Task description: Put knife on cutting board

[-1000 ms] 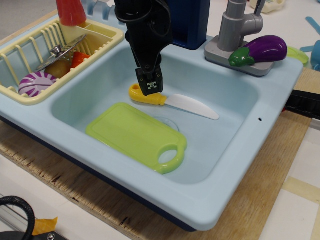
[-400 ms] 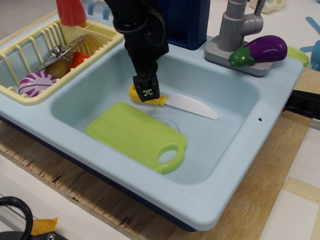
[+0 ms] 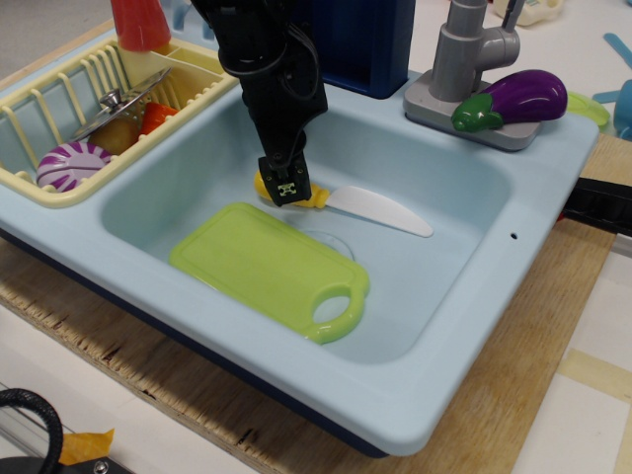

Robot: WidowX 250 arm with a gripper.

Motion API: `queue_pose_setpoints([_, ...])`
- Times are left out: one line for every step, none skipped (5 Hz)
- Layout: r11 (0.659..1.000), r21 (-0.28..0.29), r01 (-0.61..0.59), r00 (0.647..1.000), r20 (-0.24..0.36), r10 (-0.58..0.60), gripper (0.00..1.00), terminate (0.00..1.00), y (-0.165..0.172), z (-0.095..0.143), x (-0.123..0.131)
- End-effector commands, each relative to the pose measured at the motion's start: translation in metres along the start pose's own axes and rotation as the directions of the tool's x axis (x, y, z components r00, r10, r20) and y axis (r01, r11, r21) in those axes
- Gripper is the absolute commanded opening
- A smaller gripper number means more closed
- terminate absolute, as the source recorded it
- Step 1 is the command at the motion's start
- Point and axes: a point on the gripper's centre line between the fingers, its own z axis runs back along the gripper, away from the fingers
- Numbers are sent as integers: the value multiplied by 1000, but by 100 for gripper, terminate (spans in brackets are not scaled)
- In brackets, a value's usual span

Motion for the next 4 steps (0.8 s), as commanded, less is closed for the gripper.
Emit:
queue_pose_setpoints([999,4,-34,999,19,34,100,0,2,-5,-6])
queue_pose_setpoints([999,9,-52,998,27,52,100,0,-4,-8,-9])
queue_pose_setpoints([998,14,-56,998,26,56,0,0,-4,-10,-10])
queue_pose_setpoints([998,11,-54,998,22,54,0,0,-3,-13,-8])
